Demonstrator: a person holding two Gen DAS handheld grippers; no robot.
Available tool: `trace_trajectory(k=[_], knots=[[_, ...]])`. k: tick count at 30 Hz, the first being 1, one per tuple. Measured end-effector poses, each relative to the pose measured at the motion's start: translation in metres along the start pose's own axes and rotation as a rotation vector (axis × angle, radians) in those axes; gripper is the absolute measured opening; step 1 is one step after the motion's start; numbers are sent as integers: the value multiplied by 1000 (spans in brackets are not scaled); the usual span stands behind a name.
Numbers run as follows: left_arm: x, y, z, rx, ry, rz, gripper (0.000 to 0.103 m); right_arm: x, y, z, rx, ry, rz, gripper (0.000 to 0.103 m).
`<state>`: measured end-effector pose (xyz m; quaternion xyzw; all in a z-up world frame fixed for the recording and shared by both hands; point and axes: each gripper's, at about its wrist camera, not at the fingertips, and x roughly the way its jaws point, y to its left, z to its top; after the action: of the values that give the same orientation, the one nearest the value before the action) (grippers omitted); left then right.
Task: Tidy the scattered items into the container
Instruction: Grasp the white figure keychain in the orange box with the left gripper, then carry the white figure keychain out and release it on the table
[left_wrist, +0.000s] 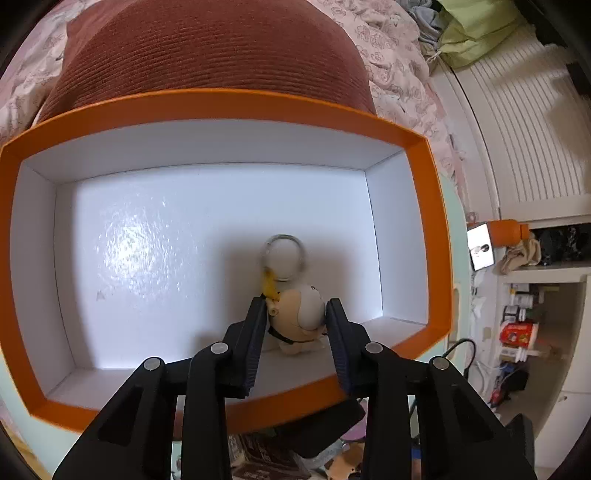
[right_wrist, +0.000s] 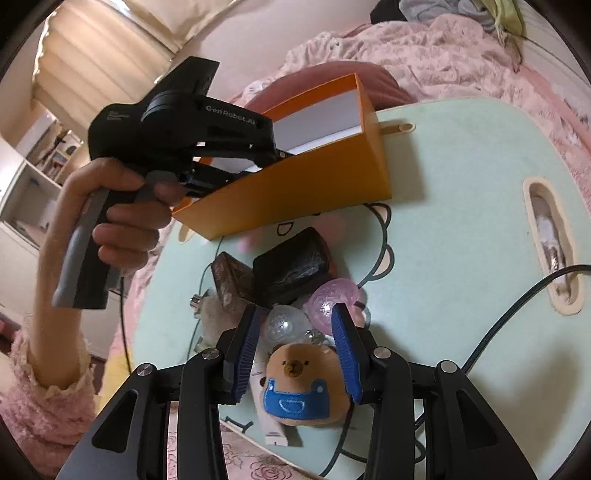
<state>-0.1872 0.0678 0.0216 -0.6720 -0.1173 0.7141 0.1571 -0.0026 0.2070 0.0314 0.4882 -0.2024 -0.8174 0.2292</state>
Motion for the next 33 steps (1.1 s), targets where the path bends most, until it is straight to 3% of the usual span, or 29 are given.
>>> trace_trajectory(k=[5,12,20,23,28,33], knots=[[-13,4,1,17,-71,26,33,0,-2,0,5,-3,2,39],[-77,-1,-19,69,-224,-60,33,-4,-2,-2,9,-30,-8,39],[-150,13,-86,158,-370,-209,33,-14,9,-7,-20,-77,-44,39],[-148,22,-118,178,-382,-194,33,-19,17,-10,-56,-99,-70,39],[-128,60,-172,125,-408,-84,33,-25,31,-20,-140,-113,-137,39],[-101,85,-198,67,-397,-120,33,-18,41,-31,-176,-107,-159,41]])
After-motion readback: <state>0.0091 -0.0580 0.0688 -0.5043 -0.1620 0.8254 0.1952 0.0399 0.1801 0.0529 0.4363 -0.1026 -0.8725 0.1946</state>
